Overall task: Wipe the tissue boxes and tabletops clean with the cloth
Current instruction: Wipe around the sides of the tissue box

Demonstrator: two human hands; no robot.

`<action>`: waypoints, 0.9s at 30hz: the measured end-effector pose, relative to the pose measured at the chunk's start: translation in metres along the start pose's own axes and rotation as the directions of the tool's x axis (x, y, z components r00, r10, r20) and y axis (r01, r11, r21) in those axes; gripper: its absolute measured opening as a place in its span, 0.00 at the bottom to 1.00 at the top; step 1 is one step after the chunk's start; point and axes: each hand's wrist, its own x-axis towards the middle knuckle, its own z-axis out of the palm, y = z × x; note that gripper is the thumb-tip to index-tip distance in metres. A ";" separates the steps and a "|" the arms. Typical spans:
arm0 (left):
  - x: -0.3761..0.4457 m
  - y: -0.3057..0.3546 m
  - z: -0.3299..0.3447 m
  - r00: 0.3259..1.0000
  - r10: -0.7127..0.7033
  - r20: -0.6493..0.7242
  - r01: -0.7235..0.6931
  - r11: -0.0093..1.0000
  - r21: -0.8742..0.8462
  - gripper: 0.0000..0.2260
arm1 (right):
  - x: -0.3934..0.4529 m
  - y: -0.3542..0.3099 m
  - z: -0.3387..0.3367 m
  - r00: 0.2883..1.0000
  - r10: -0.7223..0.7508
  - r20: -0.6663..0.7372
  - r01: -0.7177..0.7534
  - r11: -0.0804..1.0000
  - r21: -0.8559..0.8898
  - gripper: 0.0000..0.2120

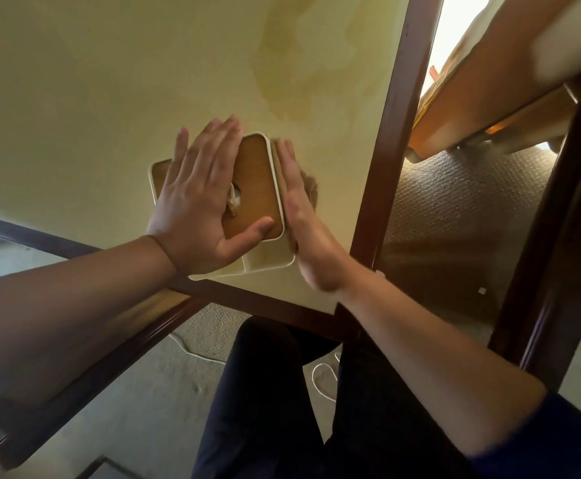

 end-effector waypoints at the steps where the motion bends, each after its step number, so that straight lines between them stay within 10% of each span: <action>1: 0.000 0.000 0.000 1.000 0.002 0.001 -0.002 1.000 0.000 0.46 | -0.014 0.002 0.003 1.000 0.008 0.015 -0.009 1.000 0.027 0.32; 9: 0.000 -0.001 -0.001 1.000 0.006 -0.002 -0.006 1.000 -0.015 0.46 | -0.052 0.012 0.022 1.000 -0.015 -0.023 0.017 0.997 0.076 0.31; 20: 0.001 0.003 -0.004 1.000 0.010 0.006 -0.010 1.000 0.013 0.46 | 0.104 -0.027 -0.009 0.999 -0.026 -0.024 0.023 0.994 -0.105 0.37; 27: 0.000 0.003 -0.004 1.000 -0.006 0.014 0.006 1.000 0.003 0.46 | 0.030 -0.006 0.003 0.995 -0.090 -0.036 0.088 0.995 -0.036 0.30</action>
